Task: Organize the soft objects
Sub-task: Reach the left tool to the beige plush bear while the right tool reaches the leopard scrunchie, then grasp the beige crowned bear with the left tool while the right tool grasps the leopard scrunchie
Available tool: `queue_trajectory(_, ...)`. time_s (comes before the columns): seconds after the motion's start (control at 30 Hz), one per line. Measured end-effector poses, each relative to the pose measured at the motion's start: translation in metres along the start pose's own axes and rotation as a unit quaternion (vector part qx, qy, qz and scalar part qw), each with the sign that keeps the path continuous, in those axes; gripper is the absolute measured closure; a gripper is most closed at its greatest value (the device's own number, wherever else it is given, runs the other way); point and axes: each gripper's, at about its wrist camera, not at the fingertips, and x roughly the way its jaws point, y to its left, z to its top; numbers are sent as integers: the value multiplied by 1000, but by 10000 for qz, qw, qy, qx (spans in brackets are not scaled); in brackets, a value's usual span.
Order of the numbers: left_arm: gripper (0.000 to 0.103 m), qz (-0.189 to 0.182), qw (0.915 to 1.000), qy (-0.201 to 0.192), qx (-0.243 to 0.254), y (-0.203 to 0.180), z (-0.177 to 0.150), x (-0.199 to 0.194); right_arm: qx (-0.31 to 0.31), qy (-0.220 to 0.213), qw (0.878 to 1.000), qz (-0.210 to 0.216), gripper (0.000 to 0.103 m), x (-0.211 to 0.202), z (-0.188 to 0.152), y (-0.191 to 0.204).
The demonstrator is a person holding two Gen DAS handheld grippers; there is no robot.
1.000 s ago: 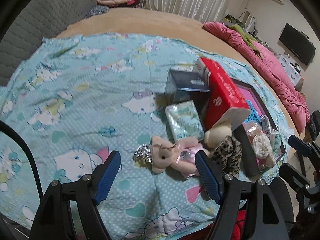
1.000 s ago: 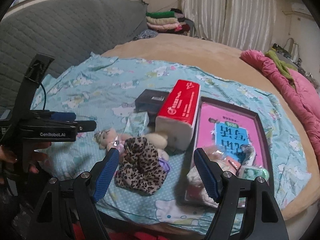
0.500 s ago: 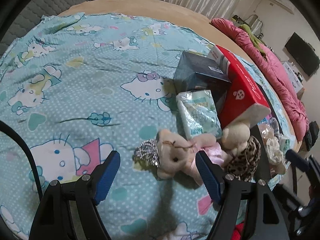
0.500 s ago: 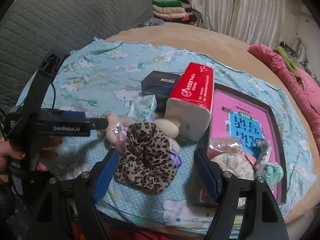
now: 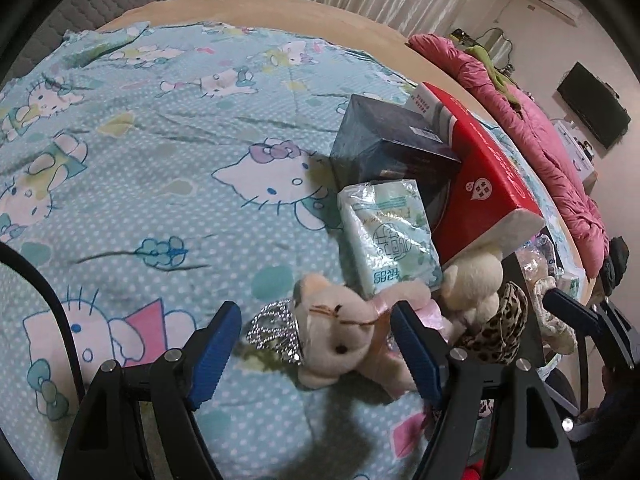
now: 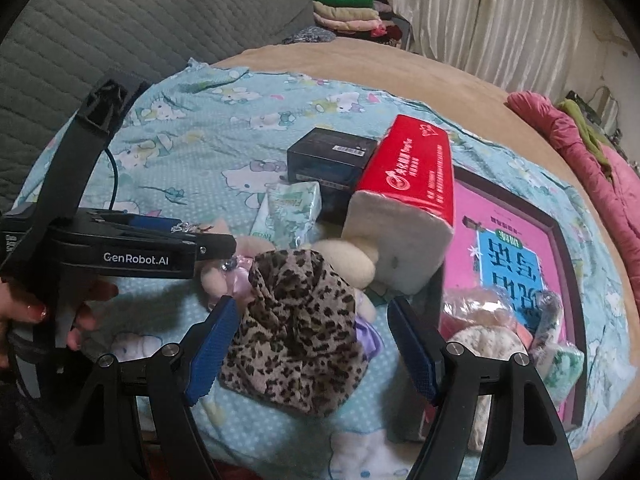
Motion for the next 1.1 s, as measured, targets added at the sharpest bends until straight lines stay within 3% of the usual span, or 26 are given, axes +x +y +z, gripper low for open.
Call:
queue_trajectory(0.27,42,-137,9998,-49,99,-2,2,4,-166,65,9997,-175,27,18,0,3)
queue_trajectory(0.37,56,-126,9999,-94,68,1,3,2,-211,53,9997,-103,49,20,-2,4)
queue_trajectory(0.5,63,-188,9997,-125,-24,7,4,-2,-260,8,9997,-23,74,19,-4,6)
queue_trajectory(0.6,69,-157,9996,-218,40,5,4,-7,-137,-48,9999,67,86,13,-4,2)
queue_trajectory(0.77,71,-42,9994,-286,168,-1,2,-13,36,-181,9997,128,92,0,-1,-6)
queue_trajectory(1.1,71,17,9976,-667,178,-10,2,-50,274,-532,9980,192,92,-30,4,-18)
